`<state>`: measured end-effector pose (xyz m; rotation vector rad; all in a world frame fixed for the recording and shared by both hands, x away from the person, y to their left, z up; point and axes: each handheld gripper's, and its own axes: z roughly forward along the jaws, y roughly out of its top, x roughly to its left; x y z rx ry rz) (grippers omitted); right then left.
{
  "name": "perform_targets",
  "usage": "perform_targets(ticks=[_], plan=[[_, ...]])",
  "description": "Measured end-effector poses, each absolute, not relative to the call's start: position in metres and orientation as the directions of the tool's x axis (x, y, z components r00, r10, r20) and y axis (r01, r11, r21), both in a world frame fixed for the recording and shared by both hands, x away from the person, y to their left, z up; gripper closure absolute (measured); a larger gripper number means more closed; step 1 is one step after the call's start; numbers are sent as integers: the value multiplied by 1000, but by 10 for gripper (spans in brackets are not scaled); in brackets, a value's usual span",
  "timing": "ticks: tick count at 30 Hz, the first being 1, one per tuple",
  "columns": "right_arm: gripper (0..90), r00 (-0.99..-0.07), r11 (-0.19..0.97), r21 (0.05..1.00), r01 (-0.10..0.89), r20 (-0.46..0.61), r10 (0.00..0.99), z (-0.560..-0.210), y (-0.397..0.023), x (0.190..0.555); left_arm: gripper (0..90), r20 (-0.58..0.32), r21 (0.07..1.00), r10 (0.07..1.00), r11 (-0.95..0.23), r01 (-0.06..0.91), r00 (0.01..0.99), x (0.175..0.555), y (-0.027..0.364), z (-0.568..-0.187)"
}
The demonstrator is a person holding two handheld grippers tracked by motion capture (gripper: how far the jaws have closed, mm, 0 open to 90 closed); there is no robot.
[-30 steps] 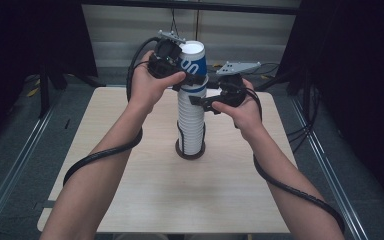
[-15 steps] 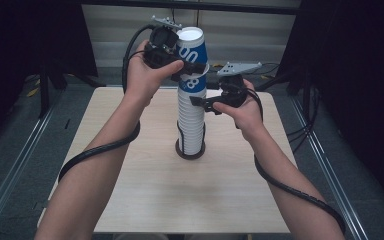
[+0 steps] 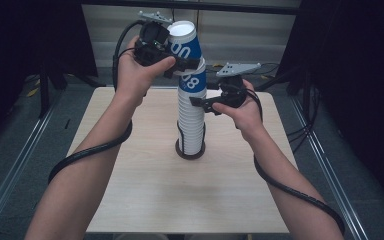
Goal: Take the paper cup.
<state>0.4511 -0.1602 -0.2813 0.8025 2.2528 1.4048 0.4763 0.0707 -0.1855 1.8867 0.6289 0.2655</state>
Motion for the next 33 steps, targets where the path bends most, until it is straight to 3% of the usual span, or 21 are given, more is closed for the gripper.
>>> perform_targets(ticks=[33], plan=[[179,-772,364,890,274,-22,635,-286,-168,444,221,-135,902,557,-273,334,819,456,131,-214]])
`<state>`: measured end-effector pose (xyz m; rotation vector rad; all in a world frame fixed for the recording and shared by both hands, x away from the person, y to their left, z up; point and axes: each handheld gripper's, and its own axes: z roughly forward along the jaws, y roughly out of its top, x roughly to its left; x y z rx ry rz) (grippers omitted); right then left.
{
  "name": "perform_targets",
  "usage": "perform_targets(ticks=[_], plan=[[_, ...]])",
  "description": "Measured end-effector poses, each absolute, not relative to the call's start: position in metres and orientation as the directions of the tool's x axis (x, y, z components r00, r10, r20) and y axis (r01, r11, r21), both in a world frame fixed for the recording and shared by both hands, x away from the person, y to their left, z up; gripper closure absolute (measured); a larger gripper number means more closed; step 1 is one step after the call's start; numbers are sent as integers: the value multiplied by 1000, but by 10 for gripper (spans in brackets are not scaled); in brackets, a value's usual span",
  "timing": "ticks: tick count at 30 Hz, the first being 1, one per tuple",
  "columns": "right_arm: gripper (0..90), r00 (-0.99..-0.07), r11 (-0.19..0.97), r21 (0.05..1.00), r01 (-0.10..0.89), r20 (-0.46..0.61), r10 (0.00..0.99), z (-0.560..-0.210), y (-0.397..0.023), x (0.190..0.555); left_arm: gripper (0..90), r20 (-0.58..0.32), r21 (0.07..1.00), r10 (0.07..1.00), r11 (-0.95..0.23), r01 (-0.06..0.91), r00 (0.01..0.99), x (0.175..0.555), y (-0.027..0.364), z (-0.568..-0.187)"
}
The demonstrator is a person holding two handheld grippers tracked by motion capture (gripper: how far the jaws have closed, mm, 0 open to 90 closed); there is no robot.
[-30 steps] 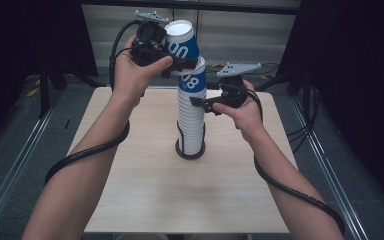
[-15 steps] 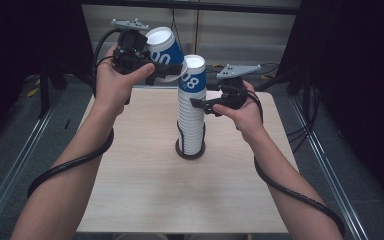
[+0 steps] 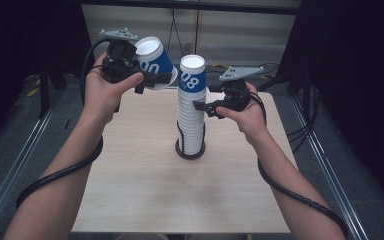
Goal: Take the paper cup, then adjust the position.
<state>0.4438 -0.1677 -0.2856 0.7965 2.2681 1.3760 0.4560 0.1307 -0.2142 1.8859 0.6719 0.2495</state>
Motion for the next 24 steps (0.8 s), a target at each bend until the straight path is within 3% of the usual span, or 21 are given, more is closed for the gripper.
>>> perform_targets(ticks=[24], plan=[[159,-794,390,880,270,-25,607,-304,-176,427,225,-119,862,562,-350,366,819,450,145,-255]])
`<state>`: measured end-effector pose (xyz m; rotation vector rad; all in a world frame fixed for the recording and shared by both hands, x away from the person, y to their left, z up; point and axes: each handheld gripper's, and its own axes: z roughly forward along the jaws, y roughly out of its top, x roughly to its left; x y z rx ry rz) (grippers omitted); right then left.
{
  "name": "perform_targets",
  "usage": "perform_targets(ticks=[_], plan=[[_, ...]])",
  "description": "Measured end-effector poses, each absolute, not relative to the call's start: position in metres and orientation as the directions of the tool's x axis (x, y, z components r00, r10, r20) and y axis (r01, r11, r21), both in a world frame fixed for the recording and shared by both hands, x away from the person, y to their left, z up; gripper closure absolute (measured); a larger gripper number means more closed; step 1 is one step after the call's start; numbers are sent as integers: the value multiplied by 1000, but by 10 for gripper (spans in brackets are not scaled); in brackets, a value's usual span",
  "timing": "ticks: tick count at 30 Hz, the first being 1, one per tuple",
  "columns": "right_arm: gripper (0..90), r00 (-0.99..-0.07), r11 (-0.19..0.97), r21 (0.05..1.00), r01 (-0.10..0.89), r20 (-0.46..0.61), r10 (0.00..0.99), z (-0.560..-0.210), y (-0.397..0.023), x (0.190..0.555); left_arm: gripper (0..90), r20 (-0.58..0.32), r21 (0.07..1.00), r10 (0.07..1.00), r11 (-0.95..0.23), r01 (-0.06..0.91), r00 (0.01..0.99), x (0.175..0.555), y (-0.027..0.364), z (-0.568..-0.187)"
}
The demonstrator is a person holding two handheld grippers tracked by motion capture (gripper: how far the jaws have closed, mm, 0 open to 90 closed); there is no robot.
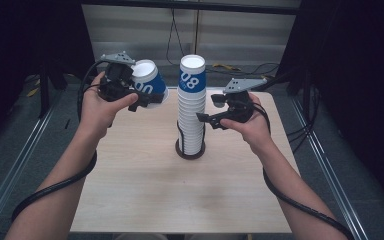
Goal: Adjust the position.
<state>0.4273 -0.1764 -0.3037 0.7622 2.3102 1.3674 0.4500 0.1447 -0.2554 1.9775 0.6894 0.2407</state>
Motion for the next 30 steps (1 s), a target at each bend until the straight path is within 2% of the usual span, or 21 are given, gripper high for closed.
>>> perform_targets(ticks=[30], plan=[[155,-822,435,853,288,-12,569,-331,-188,416,231,-107,792,531,-466,395,841,442,153,-295]])
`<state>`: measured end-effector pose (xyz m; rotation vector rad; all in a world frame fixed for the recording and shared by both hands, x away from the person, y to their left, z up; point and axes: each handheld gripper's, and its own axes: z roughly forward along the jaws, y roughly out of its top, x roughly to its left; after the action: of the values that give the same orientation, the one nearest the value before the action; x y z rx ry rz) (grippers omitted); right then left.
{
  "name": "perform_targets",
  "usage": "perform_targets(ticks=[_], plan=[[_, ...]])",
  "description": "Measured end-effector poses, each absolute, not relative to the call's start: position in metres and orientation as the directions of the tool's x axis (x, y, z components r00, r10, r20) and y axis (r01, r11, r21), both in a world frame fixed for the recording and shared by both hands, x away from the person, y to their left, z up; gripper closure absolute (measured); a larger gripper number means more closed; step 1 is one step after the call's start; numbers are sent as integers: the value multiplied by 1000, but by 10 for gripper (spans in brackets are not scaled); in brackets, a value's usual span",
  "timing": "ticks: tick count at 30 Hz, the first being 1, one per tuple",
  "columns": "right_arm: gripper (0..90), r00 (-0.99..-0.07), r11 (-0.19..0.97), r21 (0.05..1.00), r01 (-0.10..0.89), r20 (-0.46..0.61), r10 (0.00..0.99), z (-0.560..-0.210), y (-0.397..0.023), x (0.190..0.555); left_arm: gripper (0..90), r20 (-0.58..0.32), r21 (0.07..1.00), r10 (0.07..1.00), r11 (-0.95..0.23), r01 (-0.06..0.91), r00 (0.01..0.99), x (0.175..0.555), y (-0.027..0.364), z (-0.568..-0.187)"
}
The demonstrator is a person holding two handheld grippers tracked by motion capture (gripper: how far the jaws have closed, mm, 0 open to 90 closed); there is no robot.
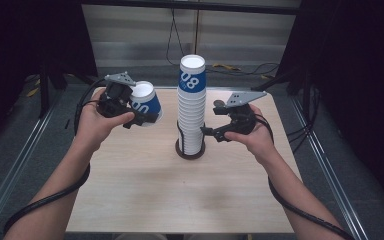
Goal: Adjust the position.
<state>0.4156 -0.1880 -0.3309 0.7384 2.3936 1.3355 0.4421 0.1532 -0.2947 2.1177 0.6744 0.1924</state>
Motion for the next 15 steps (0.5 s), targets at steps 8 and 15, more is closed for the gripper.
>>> perform_targets(ticks=[8,15], plan=[[155,-828,441,846,300,1,561,-340,-188,411,232,-121,778,511,-484,401,851,436,153,-311],[154,-833,443,845,300,5,554,-345,-187,409,231,-132,770,497,-494,404,858,432,152,-323]])
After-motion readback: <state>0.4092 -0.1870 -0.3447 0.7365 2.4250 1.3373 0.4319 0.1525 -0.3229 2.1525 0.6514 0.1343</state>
